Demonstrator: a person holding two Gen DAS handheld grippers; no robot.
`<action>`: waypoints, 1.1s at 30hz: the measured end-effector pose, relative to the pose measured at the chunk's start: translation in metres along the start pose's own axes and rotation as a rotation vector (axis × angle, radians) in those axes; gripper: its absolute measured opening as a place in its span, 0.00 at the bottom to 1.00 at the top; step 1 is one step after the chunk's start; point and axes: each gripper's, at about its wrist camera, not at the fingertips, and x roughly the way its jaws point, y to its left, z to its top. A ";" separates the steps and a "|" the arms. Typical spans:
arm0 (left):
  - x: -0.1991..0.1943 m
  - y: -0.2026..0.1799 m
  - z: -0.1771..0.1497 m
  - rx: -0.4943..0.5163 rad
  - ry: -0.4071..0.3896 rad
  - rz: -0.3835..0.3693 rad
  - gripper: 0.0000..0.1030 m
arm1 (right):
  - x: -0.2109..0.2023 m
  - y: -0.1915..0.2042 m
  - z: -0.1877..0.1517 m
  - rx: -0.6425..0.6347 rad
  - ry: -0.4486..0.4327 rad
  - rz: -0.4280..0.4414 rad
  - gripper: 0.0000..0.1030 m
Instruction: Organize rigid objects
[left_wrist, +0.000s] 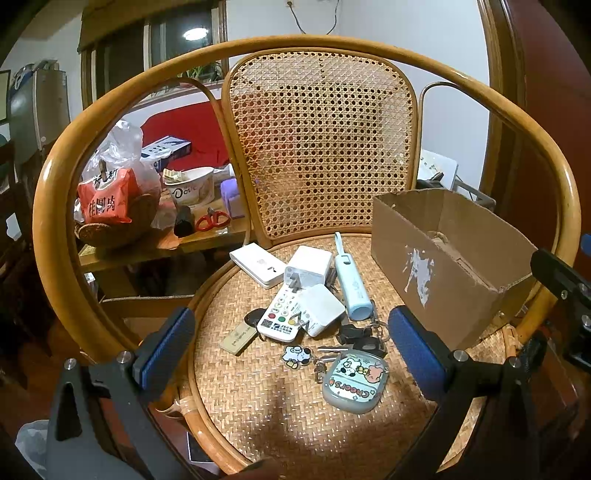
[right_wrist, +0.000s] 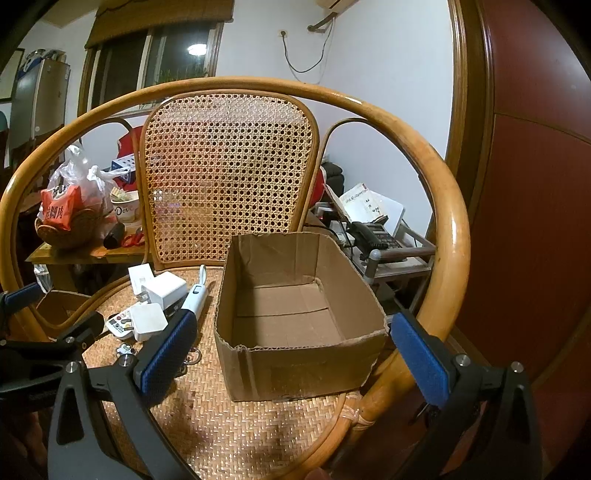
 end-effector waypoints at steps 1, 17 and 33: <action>0.000 0.000 0.000 0.001 -0.001 0.000 1.00 | 0.000 0.000 0.000 0.000 0.001 0.000 1.00; -0.002 0.000 0.000 0.005 -0.006 -0.004 1.00 | 0.001 0.001 -0.001 -0.004 0.003 0.001 1.00; -0.003 0.006 0.003 -0.008 -0.015 -0.011 1.00 | 0.005 -0.002 0.002 0.038 0.027 0.111 1.00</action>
